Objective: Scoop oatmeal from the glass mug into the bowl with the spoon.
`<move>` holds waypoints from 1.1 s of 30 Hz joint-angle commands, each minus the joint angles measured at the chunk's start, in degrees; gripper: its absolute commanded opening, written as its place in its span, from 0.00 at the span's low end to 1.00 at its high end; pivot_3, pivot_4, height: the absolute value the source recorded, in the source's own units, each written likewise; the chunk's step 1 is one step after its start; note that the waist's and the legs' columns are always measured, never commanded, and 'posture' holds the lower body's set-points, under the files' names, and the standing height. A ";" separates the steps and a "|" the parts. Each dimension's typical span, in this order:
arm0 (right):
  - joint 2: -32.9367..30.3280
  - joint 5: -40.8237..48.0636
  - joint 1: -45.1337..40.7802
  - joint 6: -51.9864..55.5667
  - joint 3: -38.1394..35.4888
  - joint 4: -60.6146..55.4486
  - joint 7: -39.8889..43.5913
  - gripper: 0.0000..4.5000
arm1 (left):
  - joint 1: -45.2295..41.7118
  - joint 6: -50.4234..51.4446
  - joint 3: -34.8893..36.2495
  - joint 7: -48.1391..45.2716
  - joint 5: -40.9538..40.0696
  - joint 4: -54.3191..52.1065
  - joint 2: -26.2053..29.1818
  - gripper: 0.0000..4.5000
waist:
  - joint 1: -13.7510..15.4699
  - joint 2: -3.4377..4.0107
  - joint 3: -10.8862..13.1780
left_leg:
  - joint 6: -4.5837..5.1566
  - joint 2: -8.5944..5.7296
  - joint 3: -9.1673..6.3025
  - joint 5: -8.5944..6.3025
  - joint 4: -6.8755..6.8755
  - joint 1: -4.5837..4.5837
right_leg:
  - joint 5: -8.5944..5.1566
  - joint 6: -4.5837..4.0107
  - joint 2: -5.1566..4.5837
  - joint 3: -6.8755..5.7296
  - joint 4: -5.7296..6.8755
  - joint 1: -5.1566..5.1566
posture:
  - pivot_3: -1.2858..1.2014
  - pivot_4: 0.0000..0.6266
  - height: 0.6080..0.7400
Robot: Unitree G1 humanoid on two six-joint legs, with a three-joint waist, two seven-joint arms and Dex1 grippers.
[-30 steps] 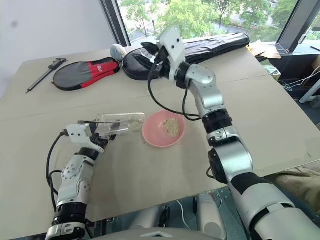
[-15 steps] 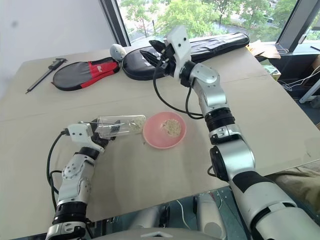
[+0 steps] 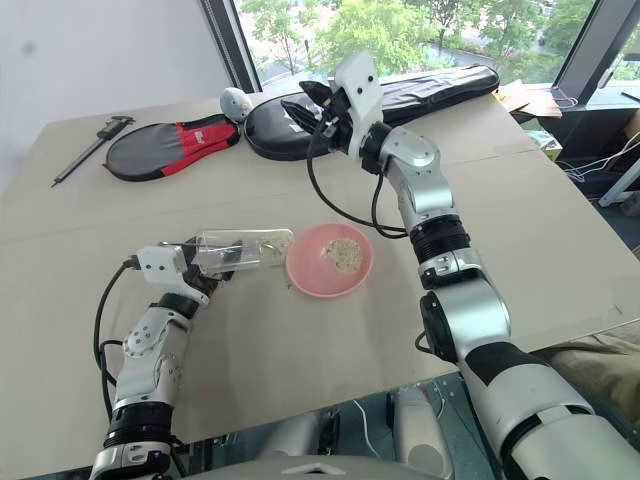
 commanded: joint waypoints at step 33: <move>-0.67 0.96 -1.37 -0.85 -0.91 -1.50 -0.89 0.46 | -2.75 4.94 -1.43 2.78 1.88 -12.07 2.86 0.99 | -0.22 -0.05 0.08 | -0.02 0.02 0.01 0.01 -0.02 -0.12 | 0.00 0.00 0.02 0.03 -0.04 -0.11 | 0.52 0.24 1.00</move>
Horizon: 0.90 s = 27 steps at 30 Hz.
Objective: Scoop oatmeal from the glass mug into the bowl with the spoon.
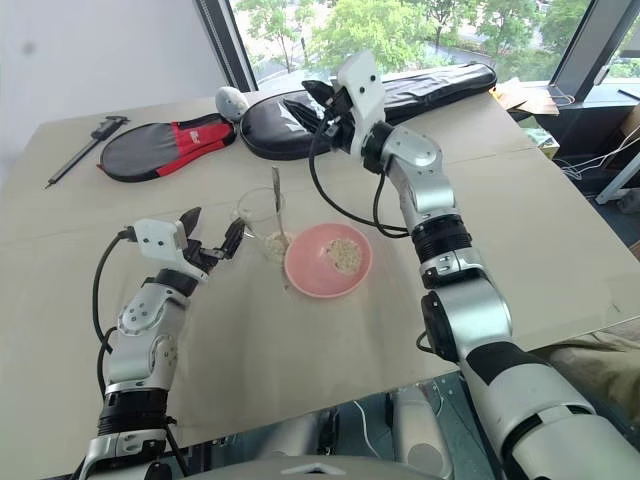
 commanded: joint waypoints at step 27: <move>-27.46 12.59 52.68 22.96 -7.06 -44.70 9.00 0.46 | 39.87 11.46 1.32 -7.42 -2.59 -34.48 7.24 0.99 | 0.59 -0.18 0.27 | 0.36 0.07 0.18 -0.18 -0.02 0.09 | -0.23 0.31 0.11 0.04 -0.34 0.24 | 0.52 0.24 1.00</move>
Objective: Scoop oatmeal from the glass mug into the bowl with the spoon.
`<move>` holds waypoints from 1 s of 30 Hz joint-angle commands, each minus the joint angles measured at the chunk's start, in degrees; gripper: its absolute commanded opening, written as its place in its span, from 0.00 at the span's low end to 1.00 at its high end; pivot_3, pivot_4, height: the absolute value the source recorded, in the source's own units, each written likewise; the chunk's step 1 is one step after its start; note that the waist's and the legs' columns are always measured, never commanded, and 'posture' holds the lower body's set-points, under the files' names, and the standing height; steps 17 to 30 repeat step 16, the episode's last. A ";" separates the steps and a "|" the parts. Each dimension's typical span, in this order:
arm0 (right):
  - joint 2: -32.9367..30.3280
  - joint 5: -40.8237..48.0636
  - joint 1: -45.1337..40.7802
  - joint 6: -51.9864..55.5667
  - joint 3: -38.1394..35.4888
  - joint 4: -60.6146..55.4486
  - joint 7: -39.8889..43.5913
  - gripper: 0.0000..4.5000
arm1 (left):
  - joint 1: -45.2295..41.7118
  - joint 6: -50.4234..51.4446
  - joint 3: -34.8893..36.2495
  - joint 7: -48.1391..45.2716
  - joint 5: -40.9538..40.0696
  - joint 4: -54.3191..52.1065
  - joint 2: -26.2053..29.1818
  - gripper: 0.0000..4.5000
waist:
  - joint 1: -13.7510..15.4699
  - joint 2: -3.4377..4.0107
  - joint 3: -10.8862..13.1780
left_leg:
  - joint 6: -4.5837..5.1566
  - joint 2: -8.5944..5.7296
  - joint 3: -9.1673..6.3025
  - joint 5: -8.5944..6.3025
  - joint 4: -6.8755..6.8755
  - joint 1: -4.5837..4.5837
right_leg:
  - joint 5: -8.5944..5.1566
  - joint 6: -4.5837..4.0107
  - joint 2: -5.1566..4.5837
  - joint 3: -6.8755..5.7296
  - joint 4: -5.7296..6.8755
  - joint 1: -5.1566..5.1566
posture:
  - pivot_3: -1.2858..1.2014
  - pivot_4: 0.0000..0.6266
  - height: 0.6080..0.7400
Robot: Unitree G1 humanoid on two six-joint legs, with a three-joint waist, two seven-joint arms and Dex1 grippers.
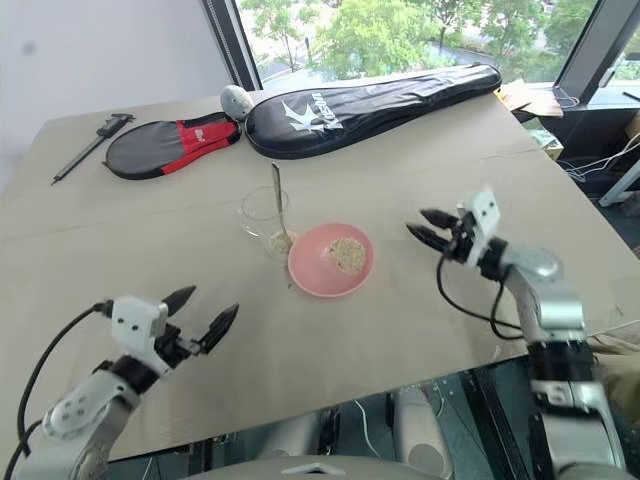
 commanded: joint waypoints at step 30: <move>-6.30 -1.43 20.16 -6.33 -3.82 -9.65 -1.60 0.99 | 6.00 -4.04 -2.10 0.79 6.00 -3.33 -2.82 1.00 | -0.19 -0.62 0.71 | 0.23 0.28 0.30 -0.17 0.03 0.83 | -0.26 -0.03 0.38 0.13 -0.23 0.89 | 0.52 0.24 1.00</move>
